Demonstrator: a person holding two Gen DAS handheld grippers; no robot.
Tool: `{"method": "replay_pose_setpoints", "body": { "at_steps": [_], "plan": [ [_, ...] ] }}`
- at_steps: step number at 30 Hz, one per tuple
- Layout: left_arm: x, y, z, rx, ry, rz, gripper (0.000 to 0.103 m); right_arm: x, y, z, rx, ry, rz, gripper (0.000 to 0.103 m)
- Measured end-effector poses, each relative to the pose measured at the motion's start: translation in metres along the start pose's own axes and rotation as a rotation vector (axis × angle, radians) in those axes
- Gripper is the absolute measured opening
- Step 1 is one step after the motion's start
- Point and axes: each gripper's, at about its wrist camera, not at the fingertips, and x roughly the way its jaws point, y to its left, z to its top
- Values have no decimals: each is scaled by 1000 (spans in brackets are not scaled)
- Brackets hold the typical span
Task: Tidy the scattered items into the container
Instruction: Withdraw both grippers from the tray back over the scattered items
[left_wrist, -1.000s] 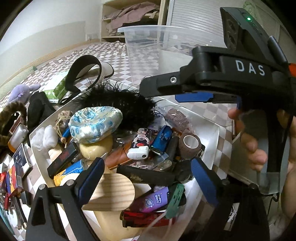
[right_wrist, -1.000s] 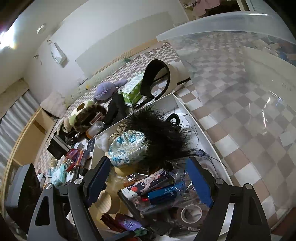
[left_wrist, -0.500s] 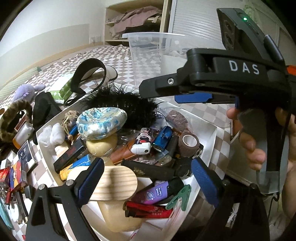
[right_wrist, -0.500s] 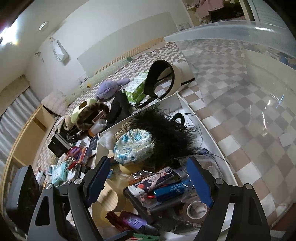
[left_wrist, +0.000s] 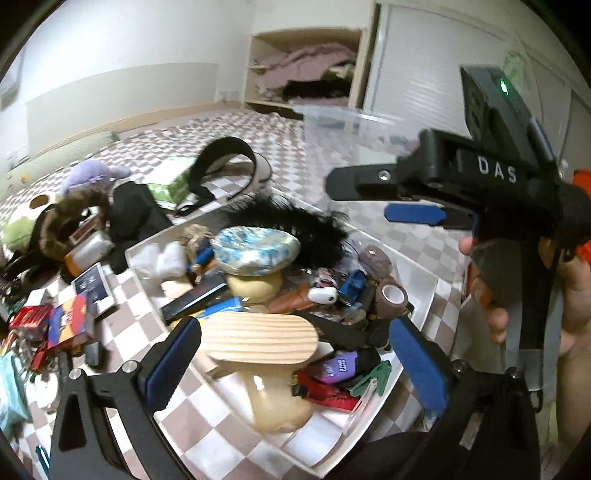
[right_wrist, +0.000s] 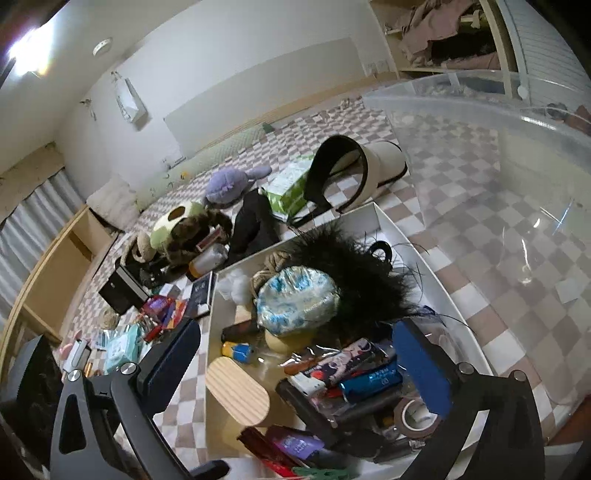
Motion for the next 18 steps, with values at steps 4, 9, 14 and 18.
{"method": "replay_pose_setpoints", "body": {
  "at_steps": [4, 9, 14, 18],
  "plan": [
    [-18, 18, -3, -63, -48, 32, 103, -4, 10, 1, 1, -39, 16, 103],
    [-34, 41, -11, -126, -69, 81, 103, -10, 28, 0, -24, -108, 46, 103],
    [-48, 62, -24, -164, -67, 113, 103, -9, 51, -5, -63, -156, 79, 103],
    [-60, 79, -34, -179, -62, 129, 103, -2, 69, -10, -114, -133, 96, 103]
  ]
}}
